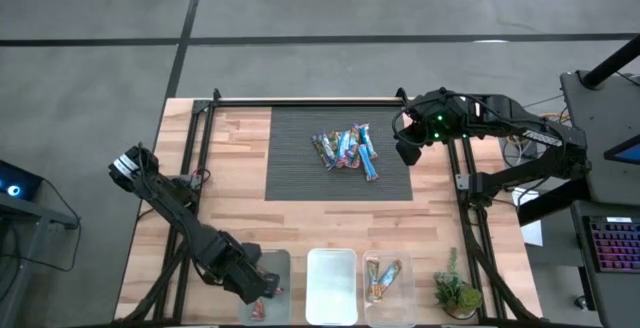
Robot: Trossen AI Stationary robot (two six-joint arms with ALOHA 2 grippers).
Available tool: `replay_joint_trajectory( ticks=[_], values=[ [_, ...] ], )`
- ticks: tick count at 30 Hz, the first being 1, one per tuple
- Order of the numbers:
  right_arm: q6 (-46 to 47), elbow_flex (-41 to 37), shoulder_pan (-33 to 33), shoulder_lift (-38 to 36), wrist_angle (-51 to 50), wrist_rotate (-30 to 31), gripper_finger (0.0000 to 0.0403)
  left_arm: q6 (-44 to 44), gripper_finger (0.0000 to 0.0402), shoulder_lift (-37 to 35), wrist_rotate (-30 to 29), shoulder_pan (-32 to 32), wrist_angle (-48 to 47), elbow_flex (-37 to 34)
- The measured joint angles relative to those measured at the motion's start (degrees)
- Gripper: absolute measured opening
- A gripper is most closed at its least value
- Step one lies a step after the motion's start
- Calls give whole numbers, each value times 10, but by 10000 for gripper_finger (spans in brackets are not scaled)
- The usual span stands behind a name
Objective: Pick and place Granola Bars by type
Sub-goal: Put the right yellow granola bar into the transparent bin
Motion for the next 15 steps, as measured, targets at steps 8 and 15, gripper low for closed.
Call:
replay_joint_trajectory(
  ticks=[8, 15],
  values=[
    [0, 0, 0, 0, 0, 0, 9, 26, 130, -1, -1, 0, 15, 0],
    [0, 0, 0, 0, 0, 0, 9, 50, 68, -1, -15, 0, 15, 0]
  ],
)
